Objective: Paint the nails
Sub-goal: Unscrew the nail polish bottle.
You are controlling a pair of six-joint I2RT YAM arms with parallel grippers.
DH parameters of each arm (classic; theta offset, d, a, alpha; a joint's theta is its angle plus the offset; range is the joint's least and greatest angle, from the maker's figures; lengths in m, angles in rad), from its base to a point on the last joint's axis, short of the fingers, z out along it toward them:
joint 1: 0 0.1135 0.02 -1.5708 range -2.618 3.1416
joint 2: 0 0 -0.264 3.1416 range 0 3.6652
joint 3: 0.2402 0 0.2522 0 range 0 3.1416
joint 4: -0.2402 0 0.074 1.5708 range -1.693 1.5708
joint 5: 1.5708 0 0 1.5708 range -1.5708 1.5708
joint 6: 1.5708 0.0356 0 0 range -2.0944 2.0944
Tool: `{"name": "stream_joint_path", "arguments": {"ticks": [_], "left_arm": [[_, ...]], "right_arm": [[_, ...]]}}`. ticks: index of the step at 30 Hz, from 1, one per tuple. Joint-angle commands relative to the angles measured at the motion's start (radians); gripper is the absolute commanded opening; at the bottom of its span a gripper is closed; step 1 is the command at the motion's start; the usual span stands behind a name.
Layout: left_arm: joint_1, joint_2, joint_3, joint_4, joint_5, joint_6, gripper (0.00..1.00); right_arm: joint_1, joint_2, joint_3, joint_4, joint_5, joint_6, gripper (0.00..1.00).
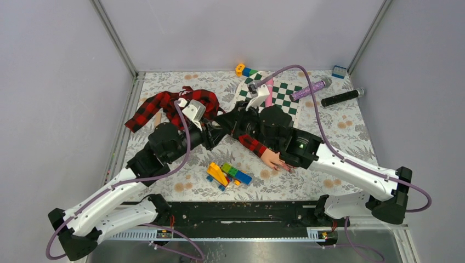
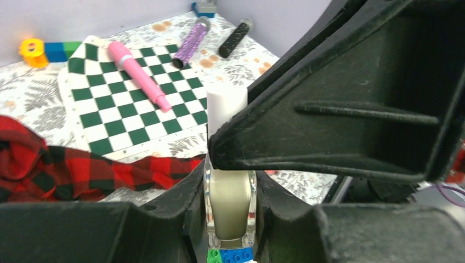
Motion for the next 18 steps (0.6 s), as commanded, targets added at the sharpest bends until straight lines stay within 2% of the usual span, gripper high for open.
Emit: {"name": "stream_joint_path", "arguments": {"ticks": [1, 9, 18], "left_arm": [[0.015, -0.015, 0.022, 0.137, 0.301, -0.025, 0.00], [0.079, -0.001, 0.007, 0.292, 0.638, -0.141, 0.00], [0.085, 0.032, -0.009, 0.466, 0.826, -0.246, 0.00]], "right_arm": [[-0.024, -0.067, -0.028, 0.162, -0.243, -0.045, 0.00], [-0.088, -0.144, -0.049, 0.205, -0.510, -0.113, 0.00], [-0.140, -0.180, -0.068, 0.293, -0.747, -0.146, 0.00]]}}
